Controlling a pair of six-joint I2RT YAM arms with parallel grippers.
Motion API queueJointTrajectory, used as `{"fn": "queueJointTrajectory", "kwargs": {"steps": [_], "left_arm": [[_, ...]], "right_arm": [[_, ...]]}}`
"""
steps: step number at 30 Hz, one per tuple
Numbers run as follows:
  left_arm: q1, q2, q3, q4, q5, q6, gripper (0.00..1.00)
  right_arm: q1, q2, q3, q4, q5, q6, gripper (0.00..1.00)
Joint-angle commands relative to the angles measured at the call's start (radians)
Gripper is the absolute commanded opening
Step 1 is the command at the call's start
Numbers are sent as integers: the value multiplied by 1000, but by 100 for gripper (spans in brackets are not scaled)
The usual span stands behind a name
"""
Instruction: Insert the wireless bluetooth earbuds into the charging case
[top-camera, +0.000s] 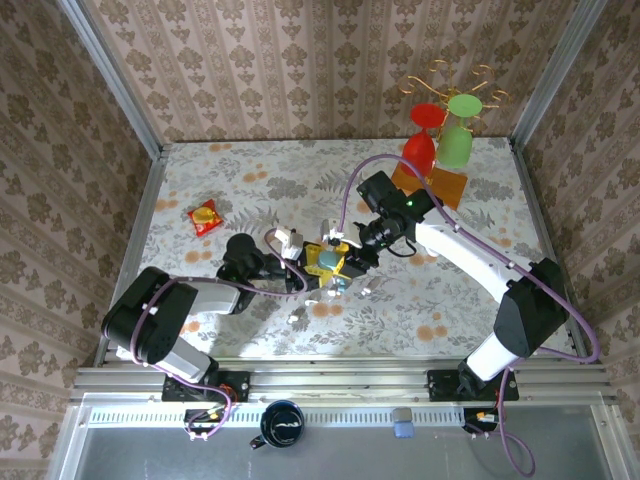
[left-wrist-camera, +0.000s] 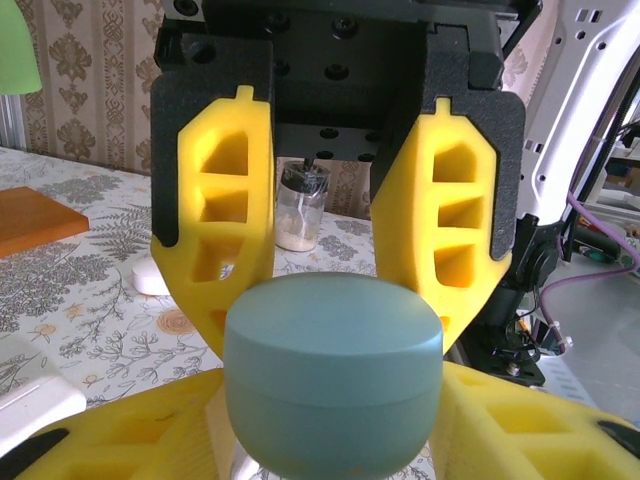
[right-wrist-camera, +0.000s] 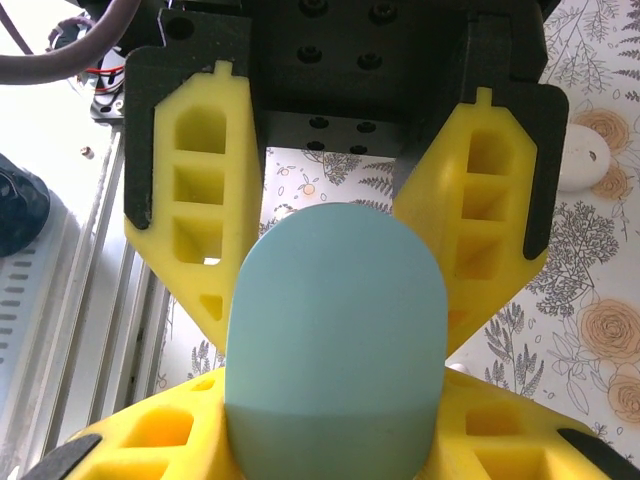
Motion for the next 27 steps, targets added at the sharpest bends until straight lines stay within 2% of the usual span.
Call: {"fn": "queueJointTrajectory", "kwargs": {"steps": [1,5,25,27], "left_arm": [[-7,-7,29,45,39,13,48],[-8,-12,24,45,30,32,52],[-12,-33,4,45,29,86,52],[-12,-35,4,45,28,89,55]], "right_arm": [[1,21,18,-9,-10,-12,17],[1,23,18,-13,-14,-14,17],[1,42,28,-23,-21,-13,16],[1,41,28,-29,-18,-16,16]]}}
